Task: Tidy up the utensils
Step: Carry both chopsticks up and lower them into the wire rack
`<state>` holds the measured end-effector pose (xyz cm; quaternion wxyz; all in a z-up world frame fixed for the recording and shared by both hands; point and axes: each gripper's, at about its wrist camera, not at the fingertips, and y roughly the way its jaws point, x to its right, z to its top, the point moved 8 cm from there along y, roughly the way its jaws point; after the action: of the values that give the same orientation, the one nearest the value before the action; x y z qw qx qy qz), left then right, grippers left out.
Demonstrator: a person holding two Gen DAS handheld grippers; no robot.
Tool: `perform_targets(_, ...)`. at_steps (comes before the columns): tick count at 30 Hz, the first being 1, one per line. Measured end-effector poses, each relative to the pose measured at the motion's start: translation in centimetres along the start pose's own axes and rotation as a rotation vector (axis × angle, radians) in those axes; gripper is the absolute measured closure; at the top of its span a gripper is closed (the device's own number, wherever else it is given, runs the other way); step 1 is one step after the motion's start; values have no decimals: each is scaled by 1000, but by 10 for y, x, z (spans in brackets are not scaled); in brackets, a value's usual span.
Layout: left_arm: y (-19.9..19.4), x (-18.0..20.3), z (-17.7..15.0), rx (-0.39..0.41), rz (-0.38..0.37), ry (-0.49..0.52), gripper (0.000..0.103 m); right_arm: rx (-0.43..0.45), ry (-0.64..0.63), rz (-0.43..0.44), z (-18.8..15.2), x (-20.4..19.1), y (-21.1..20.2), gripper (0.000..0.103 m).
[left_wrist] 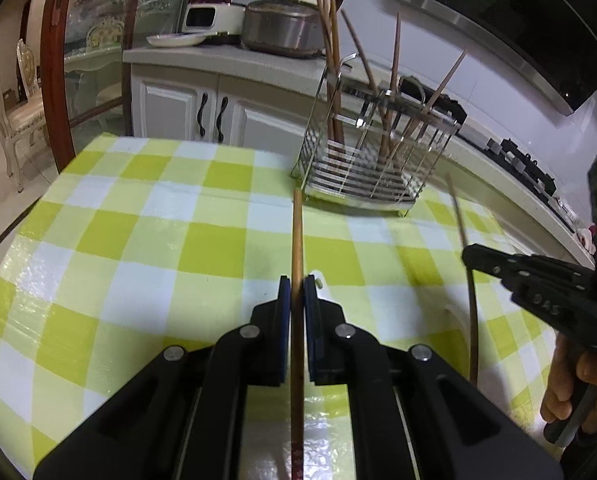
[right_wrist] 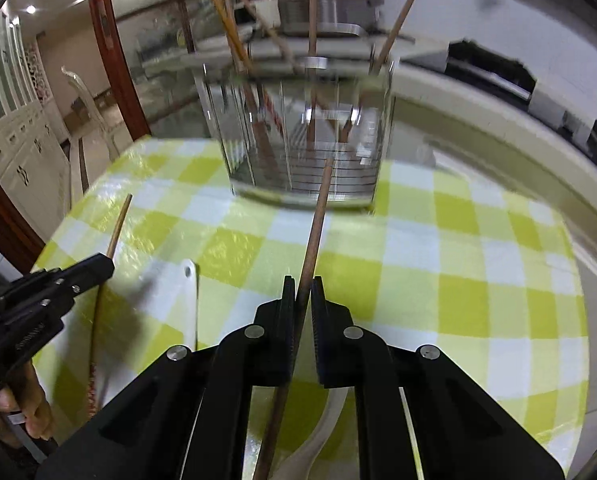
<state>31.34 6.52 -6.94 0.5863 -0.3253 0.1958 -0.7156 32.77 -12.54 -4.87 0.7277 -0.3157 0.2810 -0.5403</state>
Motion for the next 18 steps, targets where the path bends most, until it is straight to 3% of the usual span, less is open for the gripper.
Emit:
perform_targets(6, -23, 7, 11, 56, 19, 20, 96, 97, 3, -8, 13, 2, -40, 93)
perform_targets(18, -53, 20, 23, 124, 51, 65, 96, 177, 17, 27, 19, 2, -83, 94)
